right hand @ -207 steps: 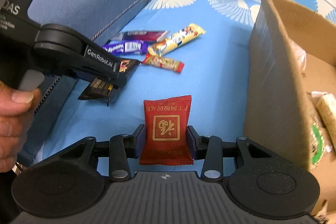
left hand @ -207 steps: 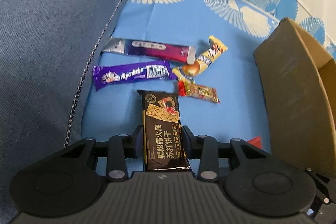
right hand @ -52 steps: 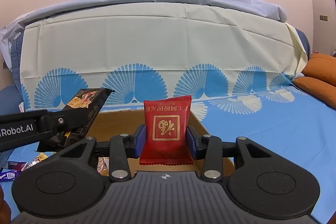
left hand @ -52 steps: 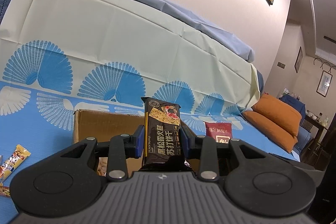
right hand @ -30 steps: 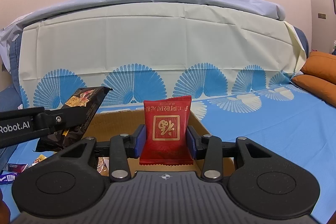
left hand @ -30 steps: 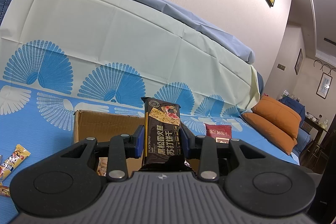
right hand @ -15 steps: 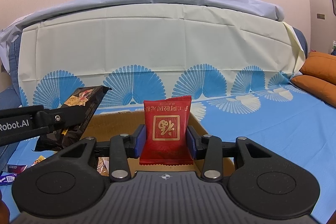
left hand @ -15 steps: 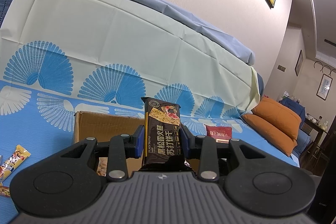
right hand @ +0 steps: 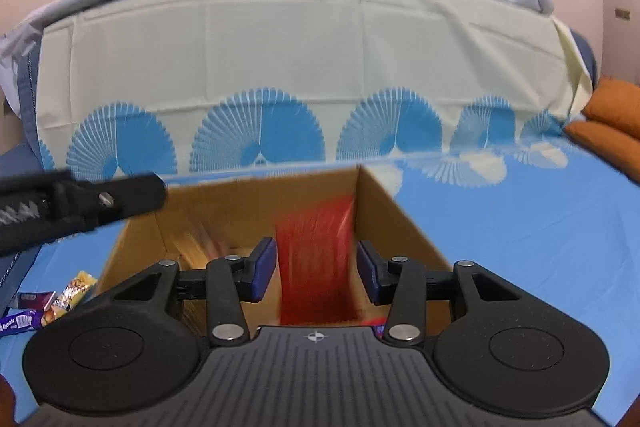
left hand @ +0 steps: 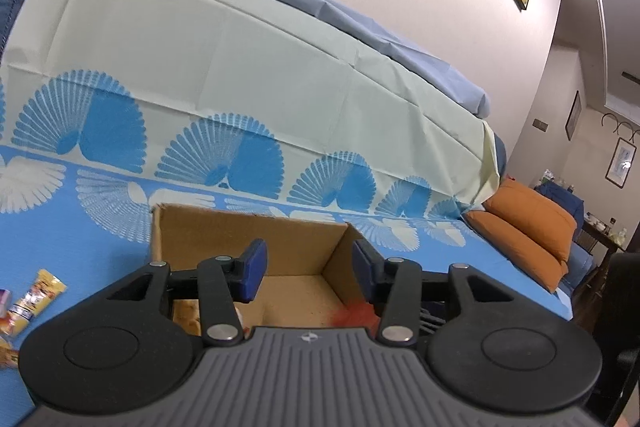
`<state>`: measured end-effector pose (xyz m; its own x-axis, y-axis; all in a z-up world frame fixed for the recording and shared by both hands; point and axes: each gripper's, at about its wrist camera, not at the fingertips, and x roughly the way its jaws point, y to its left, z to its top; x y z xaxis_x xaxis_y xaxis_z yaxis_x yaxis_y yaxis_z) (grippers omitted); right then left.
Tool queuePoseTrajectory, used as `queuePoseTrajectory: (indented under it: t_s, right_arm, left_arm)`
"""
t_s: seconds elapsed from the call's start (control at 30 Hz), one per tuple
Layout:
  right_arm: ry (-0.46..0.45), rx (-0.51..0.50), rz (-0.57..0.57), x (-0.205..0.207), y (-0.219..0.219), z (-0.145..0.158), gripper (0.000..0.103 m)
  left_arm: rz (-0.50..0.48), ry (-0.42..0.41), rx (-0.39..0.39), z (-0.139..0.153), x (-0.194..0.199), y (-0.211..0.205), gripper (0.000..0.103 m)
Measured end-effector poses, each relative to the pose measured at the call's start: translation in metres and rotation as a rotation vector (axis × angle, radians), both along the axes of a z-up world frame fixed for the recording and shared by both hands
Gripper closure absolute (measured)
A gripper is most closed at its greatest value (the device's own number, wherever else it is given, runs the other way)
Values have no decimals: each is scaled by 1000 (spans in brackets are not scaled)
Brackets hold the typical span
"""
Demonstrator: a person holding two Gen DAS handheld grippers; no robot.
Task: Organize snacks
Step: 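Open both tools to drop the red pack and cracker pack into box, then move both tools back to the remaining snacks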
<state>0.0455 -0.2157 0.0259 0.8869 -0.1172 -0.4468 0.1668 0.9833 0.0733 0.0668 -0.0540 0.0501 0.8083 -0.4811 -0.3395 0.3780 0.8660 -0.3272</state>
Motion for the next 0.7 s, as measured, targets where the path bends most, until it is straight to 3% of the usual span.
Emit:
queuePoseTrajectory:
  t_s: [0.17,0.33,0.43,0.53,0.63,0.7]
  right_arm:
    - [-6,8,3,-1,10,2,56]
    - [-17,10,45,-5,32,4,57]
    - [-31,37,100,-7,48,6,66]
    - [-30,69,165,-10,64,8,72]
    - [-24,106,237,-13,81,8,73]
    - [-4,129,290,-13,91,6,73]
  left_arm:
    - [21,-28,33,3,-11,22,74]
    - [97,-21,115,5,-21,61,78]
    - [128,8,178,6,-15,93,78]
    - [160,34,268,1,-6,131,77]
    - [213,16,449,-19,1,164,77]
    - [236,114,497,-41,12,189,77]
